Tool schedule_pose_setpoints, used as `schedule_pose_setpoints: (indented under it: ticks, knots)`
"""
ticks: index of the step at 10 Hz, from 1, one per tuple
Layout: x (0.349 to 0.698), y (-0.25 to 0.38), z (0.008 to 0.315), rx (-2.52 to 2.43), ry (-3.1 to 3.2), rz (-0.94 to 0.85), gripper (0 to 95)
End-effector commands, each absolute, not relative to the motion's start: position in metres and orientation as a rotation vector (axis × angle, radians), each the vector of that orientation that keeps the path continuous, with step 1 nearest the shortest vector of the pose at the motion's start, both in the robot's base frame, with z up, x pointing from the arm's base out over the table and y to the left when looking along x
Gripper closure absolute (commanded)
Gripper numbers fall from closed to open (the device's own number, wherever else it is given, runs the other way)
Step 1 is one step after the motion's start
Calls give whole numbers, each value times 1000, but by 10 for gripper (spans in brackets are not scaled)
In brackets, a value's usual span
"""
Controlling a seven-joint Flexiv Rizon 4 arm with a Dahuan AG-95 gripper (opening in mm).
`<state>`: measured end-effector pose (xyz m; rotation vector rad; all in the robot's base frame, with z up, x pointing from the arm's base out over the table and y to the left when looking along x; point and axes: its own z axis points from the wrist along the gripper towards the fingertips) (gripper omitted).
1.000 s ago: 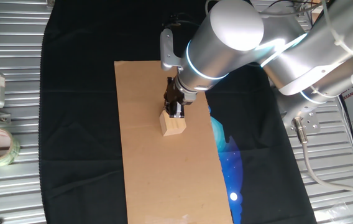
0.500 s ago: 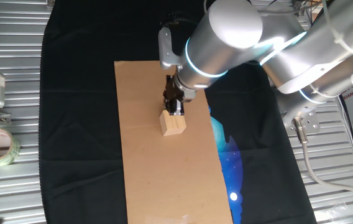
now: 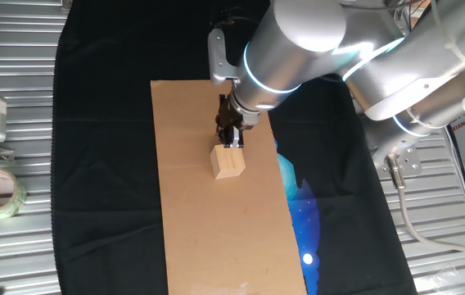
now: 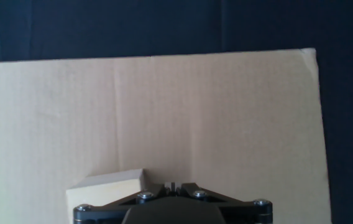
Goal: Use the gripper to push the small block from left to right
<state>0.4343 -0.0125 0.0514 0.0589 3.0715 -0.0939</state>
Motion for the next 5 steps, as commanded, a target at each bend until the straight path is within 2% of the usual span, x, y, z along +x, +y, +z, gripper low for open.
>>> schedule_pose_setpoints:
  ticks: [1,5]
  knots:
    - [433,-10,63,44,3099,-74,950]
    - [428,-8,88,57,3108,-55,950]
